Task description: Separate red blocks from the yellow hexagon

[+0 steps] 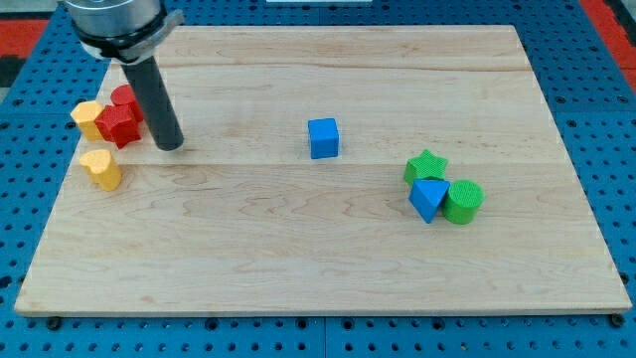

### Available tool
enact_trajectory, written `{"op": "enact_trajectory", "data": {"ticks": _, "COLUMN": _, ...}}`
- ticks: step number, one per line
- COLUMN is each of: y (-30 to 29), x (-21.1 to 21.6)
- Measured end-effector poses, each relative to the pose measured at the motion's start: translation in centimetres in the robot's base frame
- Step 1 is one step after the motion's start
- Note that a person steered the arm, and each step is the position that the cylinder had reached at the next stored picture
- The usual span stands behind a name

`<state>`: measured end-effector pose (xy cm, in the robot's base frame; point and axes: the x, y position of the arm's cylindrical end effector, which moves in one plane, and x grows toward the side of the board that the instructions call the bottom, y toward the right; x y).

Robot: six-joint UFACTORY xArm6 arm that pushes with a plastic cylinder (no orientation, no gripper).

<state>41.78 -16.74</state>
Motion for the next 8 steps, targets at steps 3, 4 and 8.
{"op": "enact_trajectory", "data": {"ticks": 3, "y": -4.2, "x": 15.5}}
{"op": "enact_trajectory", "data": {"ticks": 4, "y": -13.8, "x": 13.6}}
{"op": "enact_trajectory", "data": {"ticks": 8, "y": -13.1, "x": -3.2}}
